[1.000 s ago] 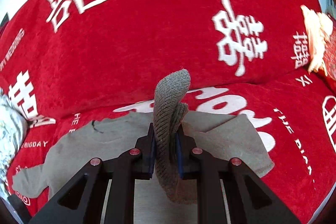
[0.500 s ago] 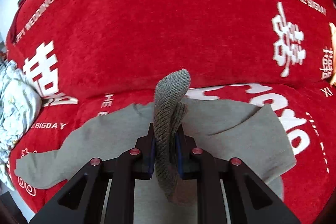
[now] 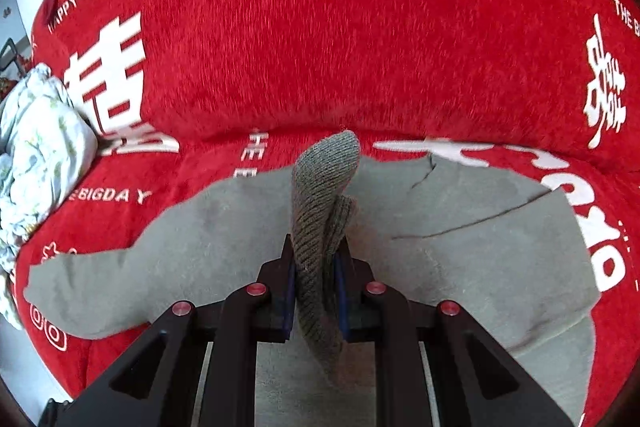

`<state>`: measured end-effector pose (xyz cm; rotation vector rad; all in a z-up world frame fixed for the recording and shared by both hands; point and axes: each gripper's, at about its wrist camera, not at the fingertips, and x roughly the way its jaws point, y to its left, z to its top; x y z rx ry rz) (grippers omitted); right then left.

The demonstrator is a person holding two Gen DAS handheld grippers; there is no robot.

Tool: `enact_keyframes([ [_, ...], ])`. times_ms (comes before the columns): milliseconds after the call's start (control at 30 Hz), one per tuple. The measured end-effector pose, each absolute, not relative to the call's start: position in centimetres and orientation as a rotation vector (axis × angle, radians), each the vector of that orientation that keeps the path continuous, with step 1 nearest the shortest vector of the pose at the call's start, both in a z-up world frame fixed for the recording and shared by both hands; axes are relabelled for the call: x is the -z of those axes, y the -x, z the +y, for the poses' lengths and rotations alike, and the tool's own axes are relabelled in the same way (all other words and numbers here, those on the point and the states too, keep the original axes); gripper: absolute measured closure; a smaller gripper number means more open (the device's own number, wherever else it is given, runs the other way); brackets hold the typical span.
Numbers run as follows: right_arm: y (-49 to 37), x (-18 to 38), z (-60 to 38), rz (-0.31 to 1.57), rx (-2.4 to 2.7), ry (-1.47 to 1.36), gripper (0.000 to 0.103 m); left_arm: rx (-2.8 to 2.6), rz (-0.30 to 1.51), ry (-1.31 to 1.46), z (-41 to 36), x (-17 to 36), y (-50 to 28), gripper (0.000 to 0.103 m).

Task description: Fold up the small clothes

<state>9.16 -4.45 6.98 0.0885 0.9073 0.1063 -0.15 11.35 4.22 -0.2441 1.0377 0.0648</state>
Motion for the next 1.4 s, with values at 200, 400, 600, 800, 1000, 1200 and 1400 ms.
enact_keyframes([
  [200,-9.8,-5.3,-2.6,0.926,-0.126,-0.069,0.085,-0.078,1.043,0.257,12.2,-3.9,0.5,0.001],
  [400,-10.2,-4.0,-1.2,0.951,-0.148,-0.061,0.085,-0.093,1.050,0.275,13.1,-3.6,0.6,0.001],
  [600,-10.3,-2.8,-0.5,0.977,-0.222,-0.085,0.074,-0.101,1.059,0.290,13.4,-3.2,0.6,0.001],
  [800,-9.3,-4.7,0.0,0.918,-0.335,-0.093,0.028,-0.117,1.050,0.283,13.3,-3.7,0.7,0.001],
  [1000,-8.5,-7.3,-7.0,0.833,-0.181,-0.070,0.024,-0.110,1.045,0.268,12.3,-4.3,0.2,0.001],
  [1200,-8.6,-3.8,-17.6,0.927,0.210,0.052,0.024,-0.064,1.048,0.237,9.6,-4.8,-1.0,0.001],
  [1400,-7.8,-0.1,-15.2,0.983,0.087,0.036,0.024,-0.039,1.028,0.174,6.6,-6.6,-3.1,0.001],
])
